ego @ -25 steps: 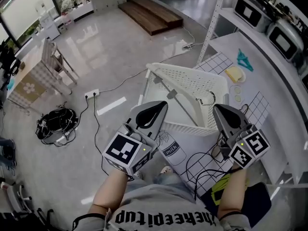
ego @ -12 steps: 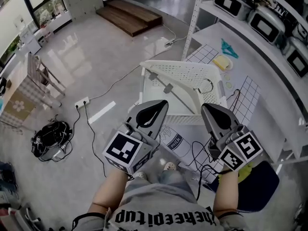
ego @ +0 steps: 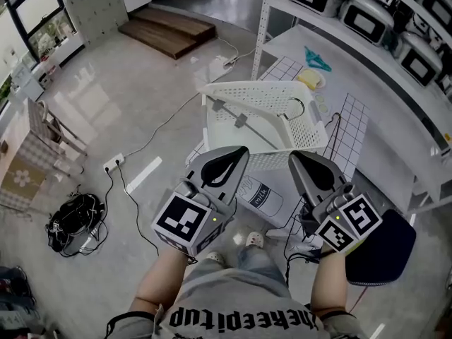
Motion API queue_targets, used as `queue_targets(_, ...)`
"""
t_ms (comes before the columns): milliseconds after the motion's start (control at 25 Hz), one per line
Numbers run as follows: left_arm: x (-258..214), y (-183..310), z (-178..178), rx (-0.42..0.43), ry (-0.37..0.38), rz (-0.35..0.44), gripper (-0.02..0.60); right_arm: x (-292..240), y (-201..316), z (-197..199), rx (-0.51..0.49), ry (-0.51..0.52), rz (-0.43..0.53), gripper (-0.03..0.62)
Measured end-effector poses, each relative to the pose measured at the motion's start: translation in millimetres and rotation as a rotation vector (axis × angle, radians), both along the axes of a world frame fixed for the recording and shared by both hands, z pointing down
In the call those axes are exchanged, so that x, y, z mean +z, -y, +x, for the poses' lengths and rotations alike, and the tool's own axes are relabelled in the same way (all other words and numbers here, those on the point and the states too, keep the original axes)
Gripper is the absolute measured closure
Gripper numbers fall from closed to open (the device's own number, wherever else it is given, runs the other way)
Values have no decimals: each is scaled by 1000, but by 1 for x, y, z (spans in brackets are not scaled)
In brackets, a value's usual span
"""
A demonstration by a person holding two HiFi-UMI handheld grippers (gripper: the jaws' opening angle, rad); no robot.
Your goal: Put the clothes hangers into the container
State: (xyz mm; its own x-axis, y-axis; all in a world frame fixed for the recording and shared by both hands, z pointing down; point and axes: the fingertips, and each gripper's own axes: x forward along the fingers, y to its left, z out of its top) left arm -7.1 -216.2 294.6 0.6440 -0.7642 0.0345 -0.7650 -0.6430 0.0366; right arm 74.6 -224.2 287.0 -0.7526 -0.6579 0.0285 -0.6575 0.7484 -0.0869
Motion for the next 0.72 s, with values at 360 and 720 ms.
queue_targets(360, -2, -30, 8, 93, 32, 47, 572, -3, -38, -5, 63, 13, 9, 585)
queue_targets(720, -6, -58, 5, 141, 22, 71, 572, -6, -70, -19, 88, 23, 21, 585)
